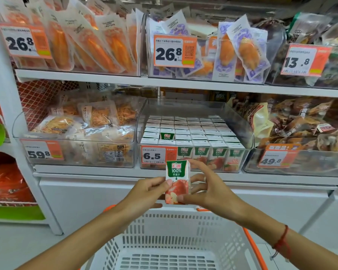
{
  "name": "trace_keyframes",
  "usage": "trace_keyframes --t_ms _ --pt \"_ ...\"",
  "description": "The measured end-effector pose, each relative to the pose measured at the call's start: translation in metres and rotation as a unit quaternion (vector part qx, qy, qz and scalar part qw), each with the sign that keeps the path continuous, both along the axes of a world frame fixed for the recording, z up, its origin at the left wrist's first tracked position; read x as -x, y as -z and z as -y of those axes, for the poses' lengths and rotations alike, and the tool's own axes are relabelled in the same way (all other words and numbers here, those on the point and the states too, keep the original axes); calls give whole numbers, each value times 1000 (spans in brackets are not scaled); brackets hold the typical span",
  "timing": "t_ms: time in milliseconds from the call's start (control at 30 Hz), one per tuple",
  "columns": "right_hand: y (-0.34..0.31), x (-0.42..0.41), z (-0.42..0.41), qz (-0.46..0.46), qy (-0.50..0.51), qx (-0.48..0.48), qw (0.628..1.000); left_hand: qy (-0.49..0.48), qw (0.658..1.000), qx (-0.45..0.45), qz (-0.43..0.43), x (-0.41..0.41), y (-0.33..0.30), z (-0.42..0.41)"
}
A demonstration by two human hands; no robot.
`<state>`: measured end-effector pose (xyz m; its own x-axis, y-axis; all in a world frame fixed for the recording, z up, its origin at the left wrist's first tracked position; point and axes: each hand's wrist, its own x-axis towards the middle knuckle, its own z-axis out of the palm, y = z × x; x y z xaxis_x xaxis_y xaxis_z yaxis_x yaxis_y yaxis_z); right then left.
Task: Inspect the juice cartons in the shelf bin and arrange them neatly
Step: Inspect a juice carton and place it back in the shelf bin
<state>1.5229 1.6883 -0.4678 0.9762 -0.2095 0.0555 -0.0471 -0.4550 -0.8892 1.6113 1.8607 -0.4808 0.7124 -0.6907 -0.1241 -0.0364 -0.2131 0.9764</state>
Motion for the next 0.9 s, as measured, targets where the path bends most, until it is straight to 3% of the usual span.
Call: trace_keyframes --t_ms 133,300,400,500,700,900 --pt "6 6 -7 57 -6 90 994 -21 999 -19 25 1 2 4" --pt "9 8 -8 52 -28 162 985 -10 1000 -5 17 4 0 2" --pt "5 10 1 28 -64 66 995 19 1000 -7 13 2 -3 -3" --pt "-1 10 13 48 -39 -9 998 10 1000 -2 -15 1 -5 -3" --pt "-7 7 18 32 8 -67 997 28 998 14 -57 9 -8 4" --pt "-8 11 16 -73 -62 -105 990 -6 997 46 -68 10 -7 7"
